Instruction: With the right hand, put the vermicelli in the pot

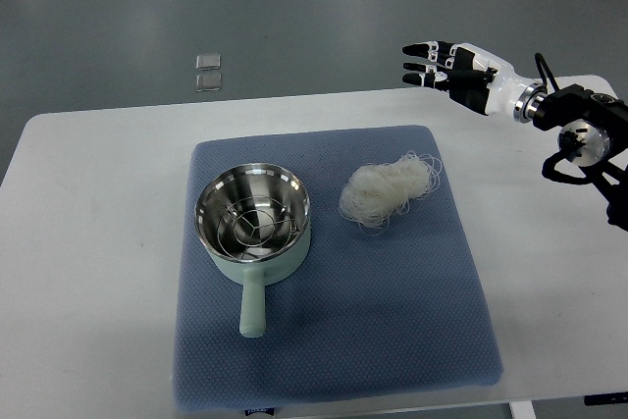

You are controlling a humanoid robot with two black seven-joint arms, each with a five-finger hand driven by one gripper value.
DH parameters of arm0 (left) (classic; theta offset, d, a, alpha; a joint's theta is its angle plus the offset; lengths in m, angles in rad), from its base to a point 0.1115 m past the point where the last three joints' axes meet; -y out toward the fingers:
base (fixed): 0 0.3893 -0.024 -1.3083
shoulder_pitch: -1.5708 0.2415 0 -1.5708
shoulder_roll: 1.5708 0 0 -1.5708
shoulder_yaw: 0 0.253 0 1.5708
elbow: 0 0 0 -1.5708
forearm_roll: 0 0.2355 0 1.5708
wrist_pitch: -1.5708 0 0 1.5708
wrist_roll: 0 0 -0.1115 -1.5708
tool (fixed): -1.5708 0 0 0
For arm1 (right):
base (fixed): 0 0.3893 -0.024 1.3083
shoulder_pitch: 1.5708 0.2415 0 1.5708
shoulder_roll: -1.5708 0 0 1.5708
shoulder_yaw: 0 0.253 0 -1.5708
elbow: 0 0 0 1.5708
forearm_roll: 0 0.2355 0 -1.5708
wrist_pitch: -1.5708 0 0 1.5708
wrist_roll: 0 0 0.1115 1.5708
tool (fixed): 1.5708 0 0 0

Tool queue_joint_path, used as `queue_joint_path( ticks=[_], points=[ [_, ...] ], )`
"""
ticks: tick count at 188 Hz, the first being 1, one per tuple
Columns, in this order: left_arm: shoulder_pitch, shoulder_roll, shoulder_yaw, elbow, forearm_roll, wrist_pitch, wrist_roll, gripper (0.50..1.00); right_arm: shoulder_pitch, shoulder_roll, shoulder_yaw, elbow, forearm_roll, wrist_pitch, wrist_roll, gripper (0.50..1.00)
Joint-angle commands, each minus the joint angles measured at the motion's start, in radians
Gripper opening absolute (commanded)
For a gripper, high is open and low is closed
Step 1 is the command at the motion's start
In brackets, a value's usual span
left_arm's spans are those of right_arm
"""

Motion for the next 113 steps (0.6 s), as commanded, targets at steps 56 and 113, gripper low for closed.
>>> queue_joint_path(
  ticks=[56,113],
  points=[
    [0.000,0.000,-0.001,-0.001,0.000,0.000,0.000,1.000,-0.005,-0.040,0.000,0.155,-0.140,-0.002,0.002,0.928],
    [0.000,0.000,-0.001,-0.001,0.000,0.000,0.001,1.000,-0.022,-0.056,0.000,0.179,-0.373,-0.005,0.002,0.928]
  ],
)
